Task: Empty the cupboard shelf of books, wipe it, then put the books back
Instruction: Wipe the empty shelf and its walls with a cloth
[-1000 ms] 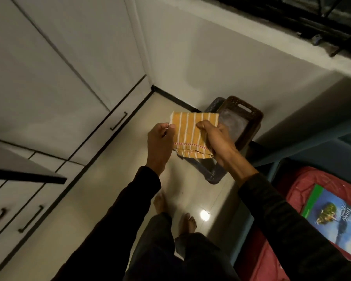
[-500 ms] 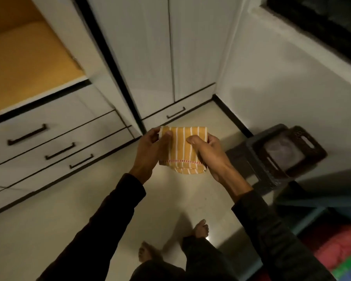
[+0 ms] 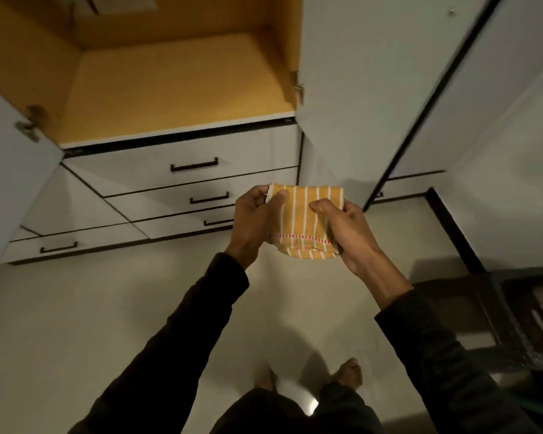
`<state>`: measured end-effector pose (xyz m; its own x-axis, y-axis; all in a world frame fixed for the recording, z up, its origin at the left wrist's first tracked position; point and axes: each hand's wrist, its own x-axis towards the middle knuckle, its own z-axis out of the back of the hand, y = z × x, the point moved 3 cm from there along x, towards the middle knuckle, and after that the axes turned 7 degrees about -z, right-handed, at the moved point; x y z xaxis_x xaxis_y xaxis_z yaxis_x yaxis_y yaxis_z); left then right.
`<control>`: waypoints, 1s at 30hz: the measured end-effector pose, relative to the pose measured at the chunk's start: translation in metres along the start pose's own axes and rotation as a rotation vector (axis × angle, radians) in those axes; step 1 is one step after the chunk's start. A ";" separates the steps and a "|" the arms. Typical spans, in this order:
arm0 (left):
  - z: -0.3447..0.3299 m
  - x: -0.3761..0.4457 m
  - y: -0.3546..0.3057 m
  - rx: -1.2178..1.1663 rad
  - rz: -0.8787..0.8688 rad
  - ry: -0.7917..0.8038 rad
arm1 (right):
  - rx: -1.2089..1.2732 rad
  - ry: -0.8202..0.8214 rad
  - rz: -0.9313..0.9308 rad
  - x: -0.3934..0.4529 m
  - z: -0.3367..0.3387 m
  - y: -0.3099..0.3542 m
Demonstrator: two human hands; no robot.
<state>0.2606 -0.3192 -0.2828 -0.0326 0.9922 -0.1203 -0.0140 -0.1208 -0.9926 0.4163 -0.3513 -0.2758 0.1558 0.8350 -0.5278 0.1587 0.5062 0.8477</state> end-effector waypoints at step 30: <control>0.207 0.211 -0.154 -0.266 -0.281 -0.466 | -0.149 0.514 0.258 0.136 -0.286 0.219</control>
<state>0.0488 -0.0975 -0.1521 -0.4994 0.8596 0.1079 0.1631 0.2156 -0.9628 0.1936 -0.0652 -0.1471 -0.3267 0.9138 -0.2414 0.0338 0.2665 0.9632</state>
